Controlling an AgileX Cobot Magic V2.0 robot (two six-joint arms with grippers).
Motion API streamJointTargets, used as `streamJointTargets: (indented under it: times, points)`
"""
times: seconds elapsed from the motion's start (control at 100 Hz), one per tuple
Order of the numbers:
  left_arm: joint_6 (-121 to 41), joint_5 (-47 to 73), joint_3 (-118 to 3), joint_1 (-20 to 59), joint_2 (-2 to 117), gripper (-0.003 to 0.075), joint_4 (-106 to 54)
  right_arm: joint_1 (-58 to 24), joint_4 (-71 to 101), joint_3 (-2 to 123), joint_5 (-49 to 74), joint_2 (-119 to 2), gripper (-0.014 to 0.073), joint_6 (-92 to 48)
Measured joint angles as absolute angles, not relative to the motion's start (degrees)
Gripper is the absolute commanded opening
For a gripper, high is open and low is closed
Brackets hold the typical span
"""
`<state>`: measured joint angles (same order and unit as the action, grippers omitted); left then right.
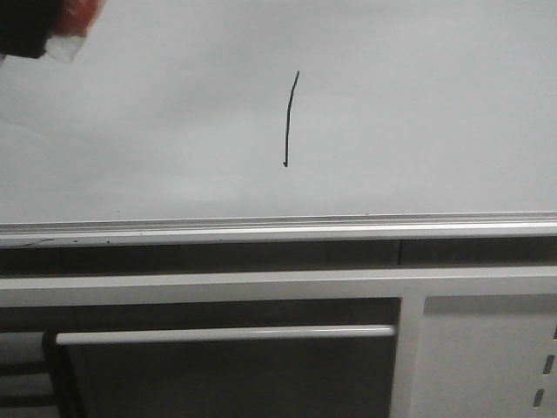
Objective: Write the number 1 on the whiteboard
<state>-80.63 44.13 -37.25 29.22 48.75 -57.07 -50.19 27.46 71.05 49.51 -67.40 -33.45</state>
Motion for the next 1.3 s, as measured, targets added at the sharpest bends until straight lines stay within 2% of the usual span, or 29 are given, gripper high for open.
streamJointTargets:
  times: [0.17,0.24,0.46,0.57,0.9,1.11,1.3]
  points:
    - [-80.6,44.1,-37.3,29.2,48.8,-0.0020,-57.2,-50.2,27.5,71.2,49.5,-67.4,-0.0038,-33.5]
    - [-80.6,44.2,-37.3,29.2,48.8,-0.0020,-57.2,-50.2,27.5,71.2,49.6,-67.4,-0.0004,-33.5]
    - [-80.7,44.0,-37.3,29.2,48.8,-0.0020,-57.5,-49.7,28.2,71.2,49.7,-67.4,0.0288,-32.7]
    - [-80.7,43.3,-37.3,29.2,48.8,-0.0020,-57.9,-47.9,28.7,71.2,49.5,-67.4,0.0368,-31.6]
    - [-77.8,36.5,-37.3,29.1,48.8,-0.0020,-58.1,-38.5,28.8,71.2,47.8,-62.7,0.0366,-29.9]
    - [-76.3,23.0,-35.0,29.1,48.8,-0.0020,-63.8,-32.5,28.8,71.2,47.7,-57.9,0.0366,-28.3]
    - [-80.3,10.4,-30.7,29.1,48.8,-0.0020,-73.1,-31.2,28.8,69.8,47.7,-54.8,0.0366,-28.2]
